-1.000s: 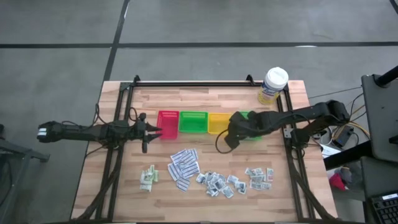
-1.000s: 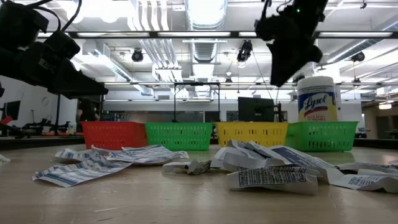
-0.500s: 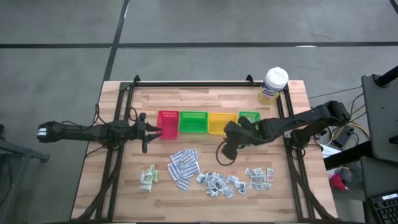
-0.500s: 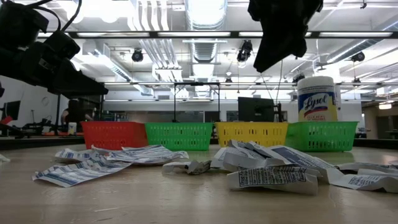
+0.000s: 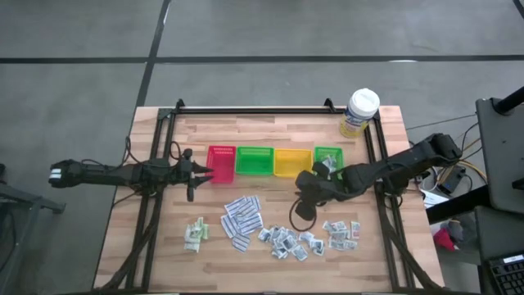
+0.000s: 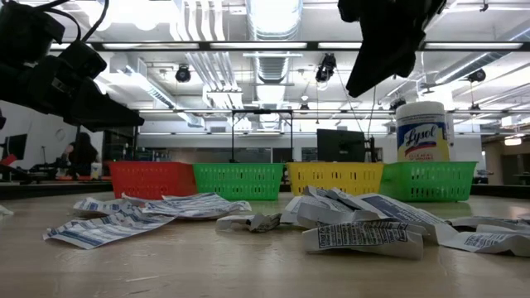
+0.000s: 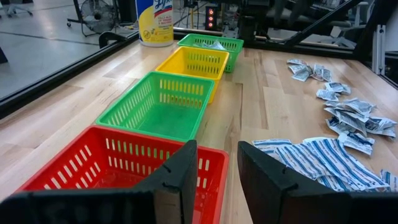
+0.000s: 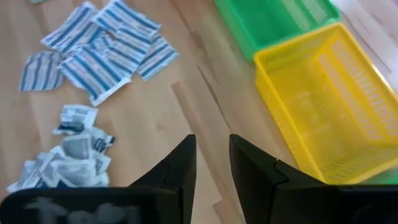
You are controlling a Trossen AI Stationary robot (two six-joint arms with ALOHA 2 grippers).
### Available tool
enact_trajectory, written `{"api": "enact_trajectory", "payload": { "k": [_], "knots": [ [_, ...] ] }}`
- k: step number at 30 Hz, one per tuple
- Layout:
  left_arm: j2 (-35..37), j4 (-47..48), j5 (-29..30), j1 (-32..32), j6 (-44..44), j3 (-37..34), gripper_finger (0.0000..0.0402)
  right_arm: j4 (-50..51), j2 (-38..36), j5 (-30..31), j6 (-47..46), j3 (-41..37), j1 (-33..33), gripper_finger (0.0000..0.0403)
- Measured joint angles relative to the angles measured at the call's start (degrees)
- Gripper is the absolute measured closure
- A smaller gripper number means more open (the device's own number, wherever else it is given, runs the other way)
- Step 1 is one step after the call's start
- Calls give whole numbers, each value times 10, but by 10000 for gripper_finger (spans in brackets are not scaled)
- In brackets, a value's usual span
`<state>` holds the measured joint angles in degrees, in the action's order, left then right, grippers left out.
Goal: Pick & Place First Aid Supplies
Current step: Put the blue alcohol pad into the right green bin
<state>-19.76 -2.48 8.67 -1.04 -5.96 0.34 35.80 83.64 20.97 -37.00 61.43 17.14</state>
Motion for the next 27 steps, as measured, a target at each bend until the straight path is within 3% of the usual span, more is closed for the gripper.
{"api": "enact_trajectory", "payload": {
  "k": [15, 27],
  "knots": [
    [0, 0, 0, 0, 2, 0, 289, -53, 0, -27, 103, -2, 81, 333],
    [0, 0, 2, 0, 2, 0, 289, -53, 1, -149, 144, -2, 89, 338]
  ]
}}
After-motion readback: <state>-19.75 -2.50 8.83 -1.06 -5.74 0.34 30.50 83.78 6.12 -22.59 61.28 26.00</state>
